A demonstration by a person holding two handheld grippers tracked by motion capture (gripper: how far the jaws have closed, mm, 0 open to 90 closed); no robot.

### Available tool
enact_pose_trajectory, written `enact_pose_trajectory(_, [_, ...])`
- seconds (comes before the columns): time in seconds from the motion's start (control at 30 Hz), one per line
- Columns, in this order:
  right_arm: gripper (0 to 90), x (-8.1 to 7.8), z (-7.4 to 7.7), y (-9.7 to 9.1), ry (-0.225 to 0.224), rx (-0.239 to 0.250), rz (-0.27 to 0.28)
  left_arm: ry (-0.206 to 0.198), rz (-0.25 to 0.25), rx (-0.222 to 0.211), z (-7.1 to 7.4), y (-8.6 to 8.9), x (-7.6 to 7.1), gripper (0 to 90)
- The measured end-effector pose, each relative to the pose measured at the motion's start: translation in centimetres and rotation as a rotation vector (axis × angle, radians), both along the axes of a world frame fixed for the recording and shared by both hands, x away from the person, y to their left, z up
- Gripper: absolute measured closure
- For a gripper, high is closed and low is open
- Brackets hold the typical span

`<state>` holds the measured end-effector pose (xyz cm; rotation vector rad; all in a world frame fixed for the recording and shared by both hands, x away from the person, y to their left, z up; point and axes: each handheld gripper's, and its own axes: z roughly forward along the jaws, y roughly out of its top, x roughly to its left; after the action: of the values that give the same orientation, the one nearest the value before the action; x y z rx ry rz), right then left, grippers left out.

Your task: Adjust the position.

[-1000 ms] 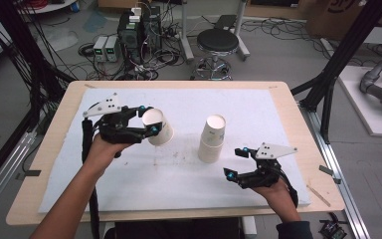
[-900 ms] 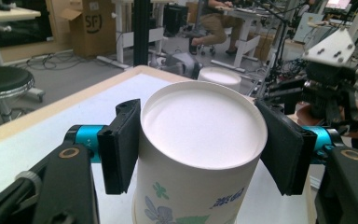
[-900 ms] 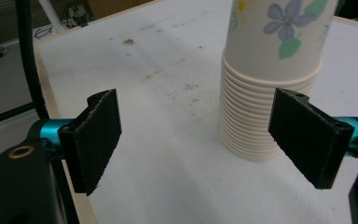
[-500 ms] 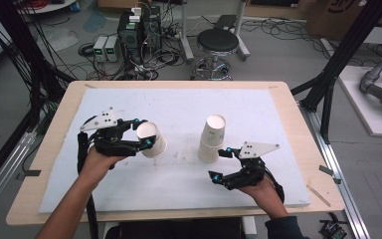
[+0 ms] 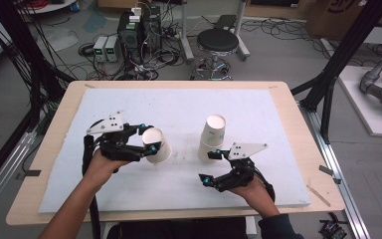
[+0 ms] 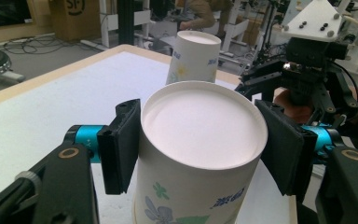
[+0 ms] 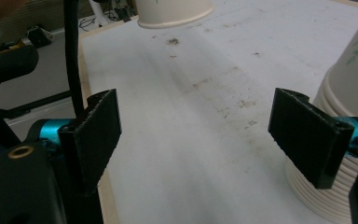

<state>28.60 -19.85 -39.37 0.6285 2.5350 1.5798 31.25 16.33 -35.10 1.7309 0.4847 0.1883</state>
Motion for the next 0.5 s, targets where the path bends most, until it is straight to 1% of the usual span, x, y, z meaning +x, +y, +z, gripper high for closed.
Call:
enact_pose_trajectory(0.03, [17.2, 0.0, 0.0, 0.0, 0.000, 0.000, 0.000, 0.000, 0.000, 0.000, 0.0, 0.0, 0.0, 34.6])
enact_pose_trajectory(0.07, [17.2, 0.0, -0.1, 0.3, -0.004, 0.000, 0.007, 0.000, -0.016, -0.010, -0.2, -0.2, -0.2, 34.7])
enact_pose_trajectory(0.1, [17.2, 0.0, -0.1, 0.5, 0.002, -0.002, 0.013, -0.001, -0.022, -0.012, -0.4, -0.3, -0.3, 34.7])
enact_pose_trajectory(0.13, [17.2, 0.1, -0.2, 0.7, -0.002, -0.004, 0.016, -0.002, -0.035, -0.014, -0.5, -0.4, -0.5, 34.7])
enact_pose_trajectory(0.23, [17.2, 0.3, -0.2, 1.5, -0.005, 0.000, 0.039, 0.001, -0.060, -0.010, -1.0, -0.9, -0.9, 34.8])
enact_pose_trajectory(0.27, [17.2, 0.3, -0.2, 1.8, -0.003, 0.003, 0.049, 0.001, -0.060, -0.010, -1.0, -0.9, -0.9, 34.8])
enact_pose_trajectory(0.37, [17.1, 0.5, -0.2, 3.0, 0.002, 0.008, 0.085, 0.003, -0.084, -0.014, -1.3, -1.4, -1.3, 34.9])
enact_pose_trajectory(0.4, [17.2, 0.6, -0.2, 3.4, -0.007, 0.000, 0.091, 0.002, -0.090, -0.011, -1.3, -1.5, -1.3, 35.0])
enact_pose_trajectory(0.43, [17.2, 0.6, -0.2, 3.4, -0.007, 0.000, 0.091, 0.002, -0.090, -0.011, -1.3, -1.5, -1.3, 35.0])
enact_pose_trajectory(0.47, [17.2, 0.7, -0.1, 4.0, -0.006, 0.002, 0.114, 0.002, -0.102, -0.010, -1.3, -1.7, -1.3, 35.0])
enact_pose_trajectory(0.5, [17.2, 0.9, -0.1, 4.2, -0.015, 0.005, 0.117, 0.002, -0.111, -0.010, -1.3, -2.0, -1.4, 35.0])
